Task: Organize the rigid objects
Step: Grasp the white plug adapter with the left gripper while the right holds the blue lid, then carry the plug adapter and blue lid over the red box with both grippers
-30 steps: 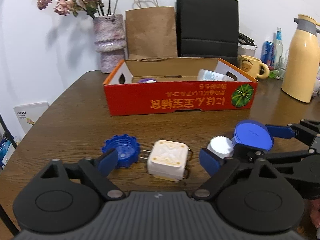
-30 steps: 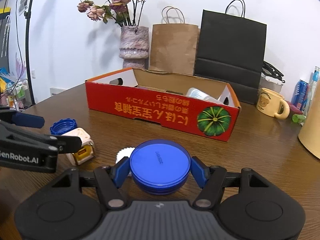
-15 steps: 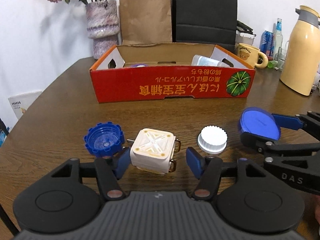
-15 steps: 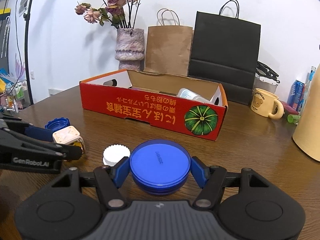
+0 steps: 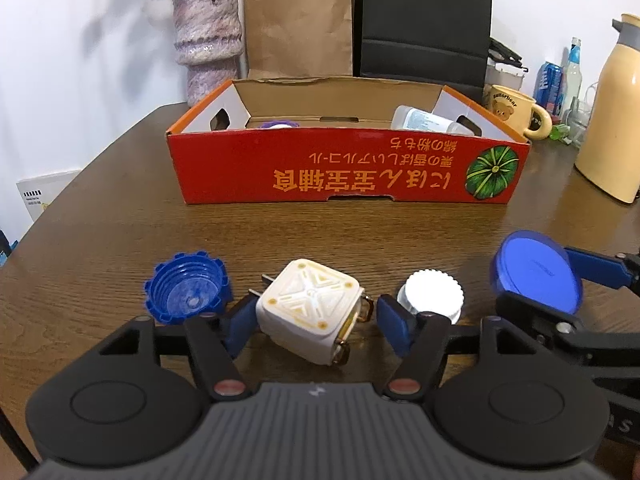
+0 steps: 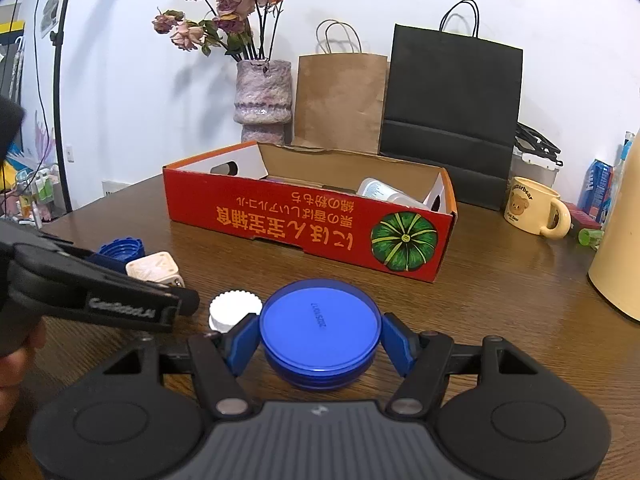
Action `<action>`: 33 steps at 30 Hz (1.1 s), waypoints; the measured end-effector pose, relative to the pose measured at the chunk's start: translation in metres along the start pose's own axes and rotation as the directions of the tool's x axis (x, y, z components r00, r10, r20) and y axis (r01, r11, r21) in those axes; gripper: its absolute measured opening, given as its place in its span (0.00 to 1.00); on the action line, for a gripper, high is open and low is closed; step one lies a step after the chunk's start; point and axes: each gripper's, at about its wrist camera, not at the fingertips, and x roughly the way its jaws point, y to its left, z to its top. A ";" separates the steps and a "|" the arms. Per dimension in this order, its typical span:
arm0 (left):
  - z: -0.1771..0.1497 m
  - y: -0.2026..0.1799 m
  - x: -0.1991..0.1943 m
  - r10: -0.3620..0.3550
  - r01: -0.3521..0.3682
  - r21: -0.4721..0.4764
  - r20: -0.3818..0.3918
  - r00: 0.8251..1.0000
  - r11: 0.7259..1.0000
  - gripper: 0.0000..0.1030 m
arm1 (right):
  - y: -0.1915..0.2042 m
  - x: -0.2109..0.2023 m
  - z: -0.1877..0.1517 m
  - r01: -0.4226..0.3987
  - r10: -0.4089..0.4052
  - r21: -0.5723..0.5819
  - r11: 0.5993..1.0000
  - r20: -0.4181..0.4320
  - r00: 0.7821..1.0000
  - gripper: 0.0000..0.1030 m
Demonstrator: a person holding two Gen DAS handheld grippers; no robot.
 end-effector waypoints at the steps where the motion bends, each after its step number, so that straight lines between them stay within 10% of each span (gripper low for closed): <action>1: 0.000 0.000 0.002 0.004 -0.004 0.000 -0.003 1.000 1.000 0.60 | 0.000 0.000 0.000 0.000 0.000 0.000 1.000 0.000 1.000 0.63; 33: 0.013 0.001 -0.032 0.009 -0.008 -0.006 0.131 0.991 1.000 0.59 | 0.006 -0.010 0.012 0.033 -0.032 -0.024 0.999 0.061 0.998 0.63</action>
